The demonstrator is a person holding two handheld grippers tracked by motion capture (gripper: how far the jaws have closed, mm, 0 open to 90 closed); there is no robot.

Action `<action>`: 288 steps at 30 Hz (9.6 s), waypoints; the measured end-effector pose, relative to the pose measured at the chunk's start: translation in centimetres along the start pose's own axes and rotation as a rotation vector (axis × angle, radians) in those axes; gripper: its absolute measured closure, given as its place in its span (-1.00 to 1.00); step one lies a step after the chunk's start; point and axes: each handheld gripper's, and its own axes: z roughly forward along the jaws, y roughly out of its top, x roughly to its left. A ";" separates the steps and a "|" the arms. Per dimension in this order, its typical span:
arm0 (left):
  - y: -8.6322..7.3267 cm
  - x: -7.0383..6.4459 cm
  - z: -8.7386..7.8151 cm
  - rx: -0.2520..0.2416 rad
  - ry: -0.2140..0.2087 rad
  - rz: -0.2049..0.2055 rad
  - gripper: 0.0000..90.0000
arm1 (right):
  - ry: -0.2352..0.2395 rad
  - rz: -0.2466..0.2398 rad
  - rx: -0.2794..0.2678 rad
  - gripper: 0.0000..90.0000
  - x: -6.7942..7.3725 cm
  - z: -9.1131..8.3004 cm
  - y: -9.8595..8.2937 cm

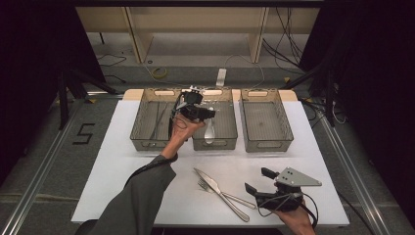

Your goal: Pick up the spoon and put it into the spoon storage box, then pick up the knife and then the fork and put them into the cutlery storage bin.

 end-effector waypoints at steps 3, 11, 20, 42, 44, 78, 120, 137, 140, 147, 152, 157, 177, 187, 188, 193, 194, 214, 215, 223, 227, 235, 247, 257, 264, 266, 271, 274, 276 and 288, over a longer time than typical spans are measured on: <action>0.3 0.1 -0.6 -0.002 0.013 -0.011 -0.11 | 0.001 0.000 0.001 -0.49 0.0 0.0 0.0; 0.4 0.1 -2.9 -0.009 -0.040 0.000 -0.32 | 0.002 -0.003 0.008 -0.49 0.0 0.1 0.0; -2.5 1.3 -8.0 -0.029 -0.128 0.022 -0.41 | 0.021 -0.001 0.038 -0.48 0.2 0.4 0.0; -11.9 1.4 -13.4 -0.108 -0.157 0.107 -0.56 | 0.110 -0.124 0.320 -0.41 3.2 3.9 0.4; -12.5 1.7 -14.1 -0.132 -0.159 0.089 -0.56 | 0.107 -0.129 0.334 -0.41 3.3 4.2 0.4; -16.0 1.6 -16.1 -0.208 -0.151 0.120 -0.61 | 0.096 -0.225 0.555 -0.31 4.4 8.3 1.2; -16.7 0.8 -16.2 -0.225 -0.135 0.148 -0.64 | 0.130 -0.280 0.660 0.11 4.9 10.2 1.4; -16.7 0.7 -16.2 -0.226 -0.134 0.153 -0.64 | 0.151 -0.280 0.712 0.39 4.9 11.2 1.5; -16.7 0.7 -16.2 -0.225 -0.136 0.154 -0.64 | 0.166 -0.285 0.717 0.46 4.8 11.3 1.6; -16.7 0.6 -16.2 -0.228 -0.137 0.165 -0.63 | 0.175 -0.228 0.714 0.70 4.0 11.5 1.8; -16.7 0.7 -16.3 -0.228 -0.137 0.166 -0.63 | 0.189 -0.215 0.725 0.77 3.6 11.6 1.9; -16.7 0.7 -16.3 -0.230 -0.135 0.164 -0.63 | 0.186 -0.205 0.729 0.79 3.5 11.6 2.0; -16.6 1.0 -16.6 -0.259 -0.138 0.140 -0.62 | 0.195 -0.131 0.619 0.80 1.4 10.2 3.1; -16.7 1.1 -16.8 -0.288 -0.132 0.124 -0.62 | 0.153 -0.084 0.548 0.80 -0.8 8.9 4.6; -16.7 1.2 -16.9 -0.292 -0.130 0.122 -0.62 | 0.148 -0.082 0.541 0.80 -1.1 8.9 4.7; -16.6 1.3 -17.0 -0.306 -0.129 0.116 -0.62 | 0.132 -0.076 0.511 0.81 -2.0 8.7 5.5; -16.6 1.3 -17.0 -0.308 -0.127 0.116 -0.62 | 0.132 -0.064 0.509 0.81 -2.1 8.7 5.7; -16.7 1.5 -17.0 -0.313 -0.112 0.108 -0.63 | 0.039 -0.034 0.422 0.80 -5.7 8.6 9.7; -16.7 1.5 -17.0 -0.314 -0.112 0.109 -0.63 | 0.034 -0.032 0.419 0.81 -5.9 8.7 9.9; -16.7 1.6 -17.1 -0.325 -0.108 0.104 -0.63 | -0.004 0.010 0.396 0.81 -7.7 9.2 11.5; -16.6 1.6 -17.2 -0.327 -0.106 0.104 -0.63 | -0.017 0.019 0.387 0.81 -8.5 9.4 12.2; -16.6 1.8 -17.2 -0.337 -0.101 0.098 -0.63 | -0.059 0.045 0.380 0.81 -10.1 9.8 13.4; -16.6 1.8 -17.2 -0.337 -0.102 0.098 -0.63 | -0.114 0.094 0.366 0.81 -12.3 10.3 14.7; -16.6 1.7 -17.2 -0.339 -0.106 0.097 -0.63 | -0.161 0.154 0.370 0.81 -14.2 11.0 15.0; -16.6 1.7 -17.1 -0.338 -0.106 0.098 -0.63 | -0.200 0.184 0.385 0.80 -15.0 11.9 15.1; -16.6 1.8 -17.1 -0.337 -0.105 0.098 -0.63 | -0.208 0.191 0.390 0.80 -15.2 12.2 15.0; -16.6 1.7 -17.1 -0.334 -0.107 0.104 -0.63 | -0.229 0.209 0.396 0.80 -15.8 12.8 14.7; -16.6 1.7 -17.1 -0.336 -0.107 0.103 -0.63 | -0.236 0.228 0.398 0.80 -16.2 13.0 14.5; -16.6 1.7 -17.1 -0.336 -0.107 0.103 -0.63 | -0.241 0.236 0.396 0.80 -16.3 13.1 14.5; -16.6 1.7 -17.1 -0.336 -0.106 0.103 -0.63 | -0.262 0.268 0.415 0.80 -16.9 13.9 13.8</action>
